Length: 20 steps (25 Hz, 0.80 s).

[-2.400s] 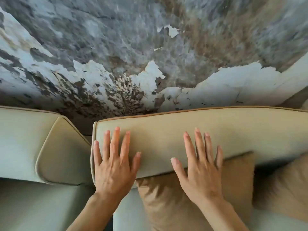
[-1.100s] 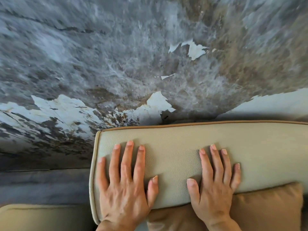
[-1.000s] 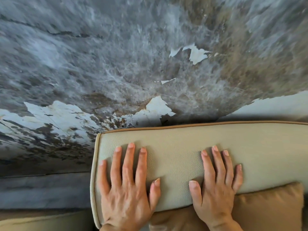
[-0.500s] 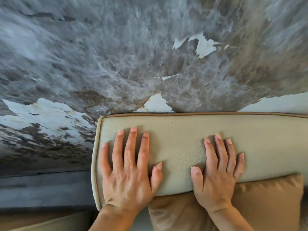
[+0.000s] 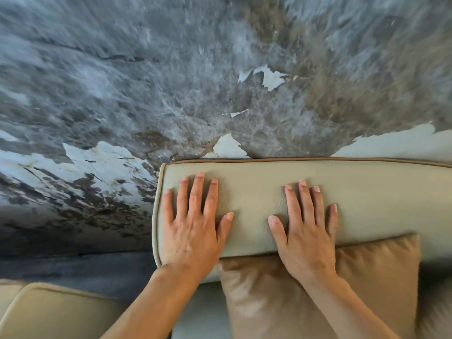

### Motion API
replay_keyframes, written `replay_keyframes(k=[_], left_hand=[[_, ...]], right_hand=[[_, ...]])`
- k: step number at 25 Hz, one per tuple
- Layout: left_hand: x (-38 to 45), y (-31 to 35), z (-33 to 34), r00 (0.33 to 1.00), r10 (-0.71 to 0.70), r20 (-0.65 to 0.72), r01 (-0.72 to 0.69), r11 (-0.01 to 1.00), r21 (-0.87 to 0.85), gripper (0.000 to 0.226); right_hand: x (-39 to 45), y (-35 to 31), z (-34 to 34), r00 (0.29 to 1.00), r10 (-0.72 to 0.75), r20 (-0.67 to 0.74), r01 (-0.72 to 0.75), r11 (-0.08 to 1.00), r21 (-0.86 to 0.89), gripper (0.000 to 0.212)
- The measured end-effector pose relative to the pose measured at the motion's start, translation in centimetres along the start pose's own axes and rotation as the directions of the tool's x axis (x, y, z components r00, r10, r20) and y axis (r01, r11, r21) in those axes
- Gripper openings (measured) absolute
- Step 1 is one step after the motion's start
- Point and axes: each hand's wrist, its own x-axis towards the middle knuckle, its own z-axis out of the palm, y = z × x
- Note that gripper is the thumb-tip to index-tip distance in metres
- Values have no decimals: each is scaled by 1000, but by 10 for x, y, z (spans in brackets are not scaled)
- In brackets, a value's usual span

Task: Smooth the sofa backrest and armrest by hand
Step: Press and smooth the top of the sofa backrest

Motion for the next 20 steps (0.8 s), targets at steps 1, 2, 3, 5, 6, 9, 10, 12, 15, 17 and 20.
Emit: replay_keyframes(k=[1, 2, 3, 5, 6, 9, 10, 12, 15, 17, 20], left_hand=[[-4, 0, -7, 1000, 8, 18, -8, 1000, 1, 67], [-9, 2, -15, 999, 13, 30, -13, 1000, 6, 67], [-16, 3, -22, 999, 15, 44, -16, 1000, 11, 67], [-30, 5, -37, 999, 22, 38, -23, 999, 24, 67], [-37, 7, -45, 999, 28, 23, -29, 999, 33, 67], [-55, 11, -78, 999, 39, -33, -38, 999, 37, 68], [-58, 12, -92, 997, 41, -60, -39, 999, 35, 68], [-62, 14, -117, 993, 44, -106, -42, 999, 28, 68], [-81, 18, -164, 984, 40, -172, -36, 999, 27, 68], [-100, 28, -211, 972, 48, -230, -36, 998, 55, 68], [-114, 39, -248, 971, 36, -236, -25, 998, 49, 67]], right_hand=[[-4, -1, -9, 999, -4, 35, 4, 1000, 0, 72], [-8, -1, -19, 999, -11, 51, 11, 1000, 0, 72], [-14, -2, -28, 998, -22, 59, 22, 1000, 0, 72], [-25, -2, -49, 999, -27, 44, 27, 1000, 6, 70], [-30, -1, -61, 999, -31, 22, 31, 1000, 2, 69], [-46, 3, -100, 998, -55, -22, 55, 998, -5, 67], [-51, 3, -114, 997, -63, -41, 63, 998, -6, 67], [-57, 2, -139, 994, -71, -79, 70, 997, -17, 67], [-77, -2, -186, 984, -78, -159, 79, 997, 2, 68], [-95, 0, -235, 973, -103, -205, 106, 994, 2, 68], [-110, 4, -273, 973, -119, -200, 122, 992, 6, 70]])
